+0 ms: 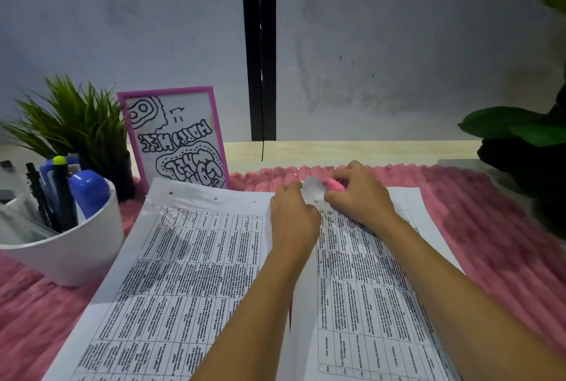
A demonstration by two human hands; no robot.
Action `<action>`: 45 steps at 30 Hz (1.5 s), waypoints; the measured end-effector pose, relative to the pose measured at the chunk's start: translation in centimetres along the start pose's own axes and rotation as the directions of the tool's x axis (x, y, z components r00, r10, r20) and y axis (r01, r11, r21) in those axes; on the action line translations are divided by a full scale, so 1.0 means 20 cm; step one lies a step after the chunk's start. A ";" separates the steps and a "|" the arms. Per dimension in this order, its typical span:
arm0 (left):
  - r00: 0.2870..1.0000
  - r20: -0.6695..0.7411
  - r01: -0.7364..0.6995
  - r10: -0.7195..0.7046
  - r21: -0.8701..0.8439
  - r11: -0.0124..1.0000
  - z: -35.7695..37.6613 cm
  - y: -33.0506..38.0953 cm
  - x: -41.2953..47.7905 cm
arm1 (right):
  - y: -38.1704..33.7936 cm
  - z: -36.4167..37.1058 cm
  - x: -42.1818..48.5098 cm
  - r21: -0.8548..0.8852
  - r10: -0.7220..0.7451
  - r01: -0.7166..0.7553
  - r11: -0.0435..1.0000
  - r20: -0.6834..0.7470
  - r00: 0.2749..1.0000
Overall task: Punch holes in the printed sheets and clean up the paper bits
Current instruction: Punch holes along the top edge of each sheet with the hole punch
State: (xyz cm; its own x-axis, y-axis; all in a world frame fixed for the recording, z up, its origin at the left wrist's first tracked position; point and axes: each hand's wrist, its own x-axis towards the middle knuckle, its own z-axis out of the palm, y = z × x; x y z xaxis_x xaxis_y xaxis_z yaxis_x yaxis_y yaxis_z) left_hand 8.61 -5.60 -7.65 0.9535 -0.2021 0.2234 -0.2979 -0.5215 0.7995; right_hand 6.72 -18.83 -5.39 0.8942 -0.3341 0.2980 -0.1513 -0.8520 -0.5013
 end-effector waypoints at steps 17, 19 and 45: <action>0.999 0.045 0.006 -0.007 0.026 1.000 -0.01 0.02 -0.01 | -0.01 -0.03 0.00 -0.002 0.008 -0.008 1.000 0.077 0.997; 0.998 0.058 0.021 -0.023 0.040 0.999 -0.03 0.04 -0.03 | -0.01 -0.03 0.01 0.014 0.017 -0.018 1.000 0.081 0.997; 0.997 0.082 0.042 -0.006 -0.447 0.894 -0.05 0.08 -0.01 | -0.08 -0.13 0.03 0.338 -0.091 0.039 0.940 0.140 0.986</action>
State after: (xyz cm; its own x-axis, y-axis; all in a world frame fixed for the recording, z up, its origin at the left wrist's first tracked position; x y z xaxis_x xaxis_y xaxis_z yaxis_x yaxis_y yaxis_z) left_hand 7.97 -5.58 -5.76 0.9484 -0.2660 0.1724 -0.2061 -0.1040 0.9730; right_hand 6.39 -18.78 -2.24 0.9543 -0.1959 0.2259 0.0347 -0.6778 -0.7344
